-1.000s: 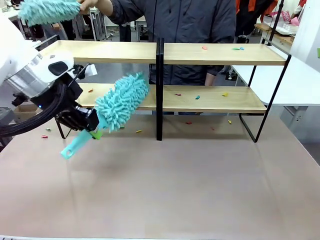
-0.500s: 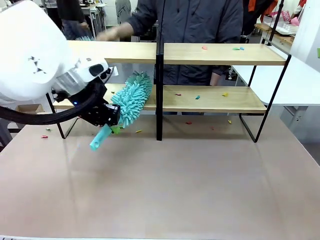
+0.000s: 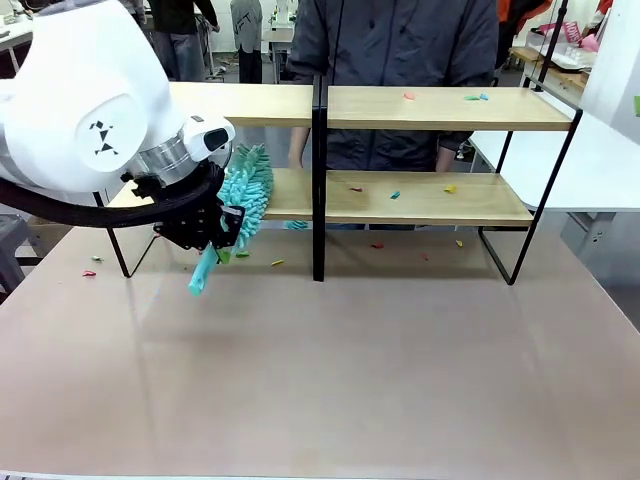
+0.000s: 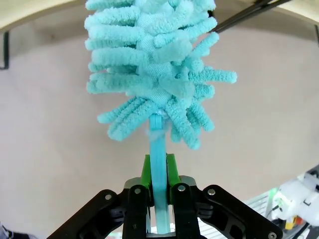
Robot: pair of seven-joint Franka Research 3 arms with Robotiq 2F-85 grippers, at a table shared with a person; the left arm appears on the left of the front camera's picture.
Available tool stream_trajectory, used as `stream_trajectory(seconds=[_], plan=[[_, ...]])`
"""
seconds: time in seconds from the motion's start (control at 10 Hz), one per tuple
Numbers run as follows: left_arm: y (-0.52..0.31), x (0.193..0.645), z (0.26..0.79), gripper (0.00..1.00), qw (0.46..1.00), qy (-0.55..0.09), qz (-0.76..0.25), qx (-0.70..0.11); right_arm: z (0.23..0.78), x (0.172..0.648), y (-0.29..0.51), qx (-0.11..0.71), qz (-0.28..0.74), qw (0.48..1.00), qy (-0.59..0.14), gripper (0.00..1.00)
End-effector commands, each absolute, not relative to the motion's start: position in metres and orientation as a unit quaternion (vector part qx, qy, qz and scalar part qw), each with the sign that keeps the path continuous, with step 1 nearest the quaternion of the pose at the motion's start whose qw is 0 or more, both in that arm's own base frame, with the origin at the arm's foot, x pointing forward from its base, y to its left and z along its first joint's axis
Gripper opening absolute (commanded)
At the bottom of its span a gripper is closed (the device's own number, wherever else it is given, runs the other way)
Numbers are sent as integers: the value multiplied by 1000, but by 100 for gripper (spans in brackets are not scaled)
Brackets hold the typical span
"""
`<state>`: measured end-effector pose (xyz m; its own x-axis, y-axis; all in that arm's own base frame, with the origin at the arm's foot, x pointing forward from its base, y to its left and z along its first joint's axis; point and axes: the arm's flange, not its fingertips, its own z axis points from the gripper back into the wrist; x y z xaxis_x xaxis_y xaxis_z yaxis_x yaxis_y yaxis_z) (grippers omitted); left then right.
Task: Clean the shelves.
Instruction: Clean a randomly selected level of the Shelf with the Duster.
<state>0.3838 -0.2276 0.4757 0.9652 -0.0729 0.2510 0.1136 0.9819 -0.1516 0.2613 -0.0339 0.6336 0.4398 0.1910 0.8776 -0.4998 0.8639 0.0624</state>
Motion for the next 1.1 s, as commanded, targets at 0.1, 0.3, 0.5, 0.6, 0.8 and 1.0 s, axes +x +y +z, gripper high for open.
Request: stream_trajectory(seconds=[0.1,0.3,0.5,0.6,0.8,1.0], plan=[[-238,380,494,12,989,-123,68,-52,633,262,-34,160,207,833,-488,100],[-240,378,491,12,985,-113,132,-12,633,262,-34,160,207,833,-488,100],[-237,384,486,12,962,-105,251,18,633,262,-34,160,207,833,-488,100],[-237,384,485,12,958,-96,271,18,633,262,-34,160,207,833,-488,100],[-241,365,490,12,965,-51,256,-16,633,262,-34,160,207,833,-488,100],[-242,331,505,12,960,-24,276,-45,633,262,-34,160,207,833,-488,100]])
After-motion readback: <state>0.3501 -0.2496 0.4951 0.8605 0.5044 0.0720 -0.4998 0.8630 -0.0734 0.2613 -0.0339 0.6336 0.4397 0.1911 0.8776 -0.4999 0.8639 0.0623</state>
